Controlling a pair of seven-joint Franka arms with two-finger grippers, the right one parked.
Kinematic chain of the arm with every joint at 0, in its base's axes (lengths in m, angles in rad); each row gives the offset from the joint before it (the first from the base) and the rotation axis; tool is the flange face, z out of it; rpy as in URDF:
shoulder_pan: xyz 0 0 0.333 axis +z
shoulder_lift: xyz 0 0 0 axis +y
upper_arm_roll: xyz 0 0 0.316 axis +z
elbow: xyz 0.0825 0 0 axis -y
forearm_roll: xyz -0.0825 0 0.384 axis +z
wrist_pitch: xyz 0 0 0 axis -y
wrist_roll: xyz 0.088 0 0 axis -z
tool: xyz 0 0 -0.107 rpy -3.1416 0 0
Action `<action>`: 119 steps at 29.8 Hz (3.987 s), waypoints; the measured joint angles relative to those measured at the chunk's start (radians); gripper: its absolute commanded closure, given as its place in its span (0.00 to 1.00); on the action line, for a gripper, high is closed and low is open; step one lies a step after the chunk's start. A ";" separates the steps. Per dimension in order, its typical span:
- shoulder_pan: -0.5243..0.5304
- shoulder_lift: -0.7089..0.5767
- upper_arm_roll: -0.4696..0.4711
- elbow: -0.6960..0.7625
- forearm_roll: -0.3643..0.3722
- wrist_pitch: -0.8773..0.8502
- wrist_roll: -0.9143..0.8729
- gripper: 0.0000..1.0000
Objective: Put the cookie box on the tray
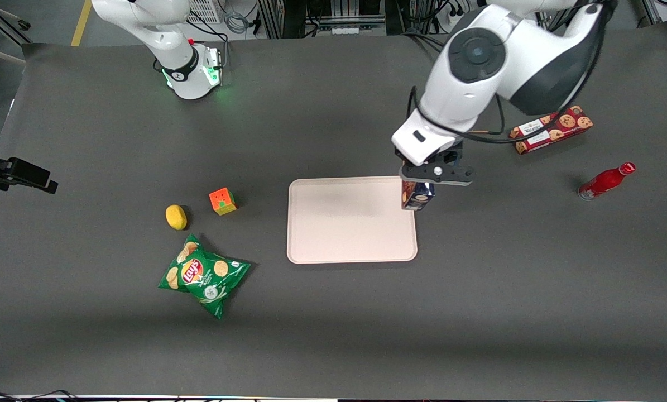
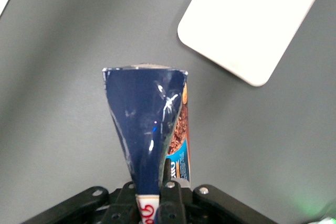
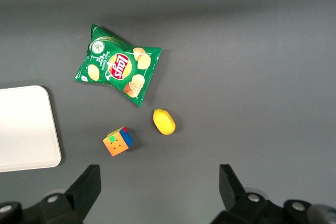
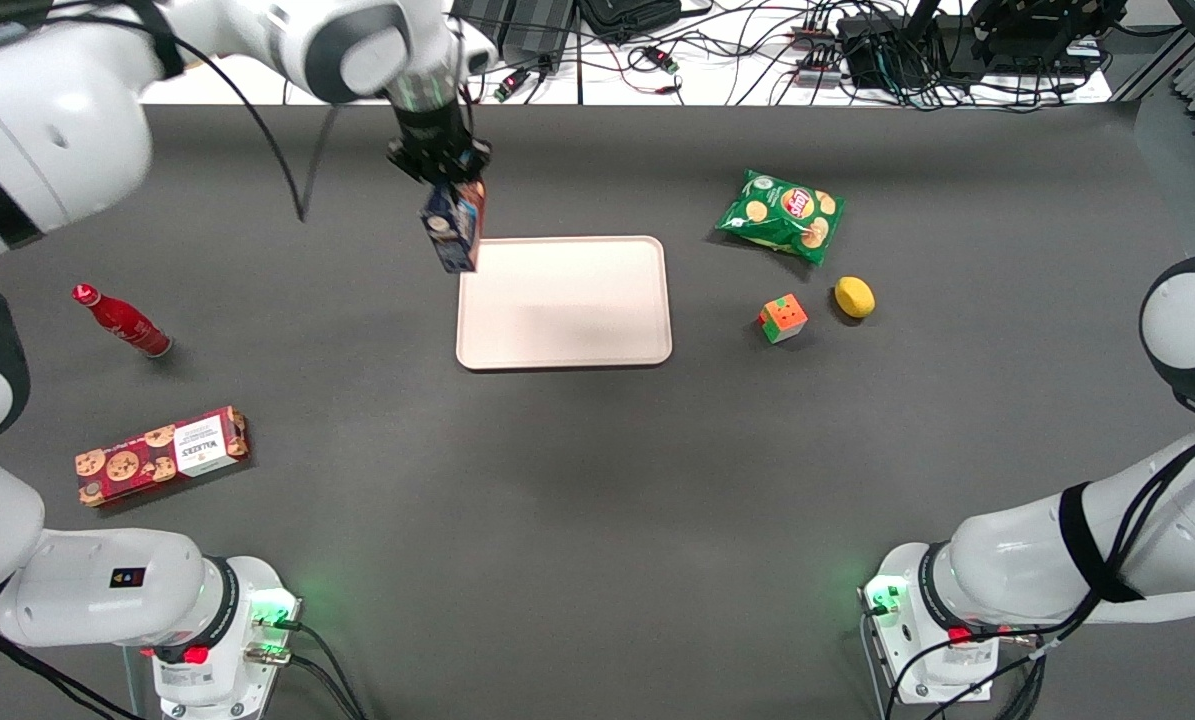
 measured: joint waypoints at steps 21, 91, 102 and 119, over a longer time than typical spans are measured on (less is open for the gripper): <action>-0.023 0.243 -0.027 -0.134 0.243 0.266 -0.217 1.00; 0.020 0.106 0.043 0.229 0.153 -0.241 0.298 0.00; 0.026 -0.105 0.395 0.270 0.001 -0.344 0.691 0.00; 0.022 -0.246 0.592 -0.018 -0.087 -0.159 0.843 0.00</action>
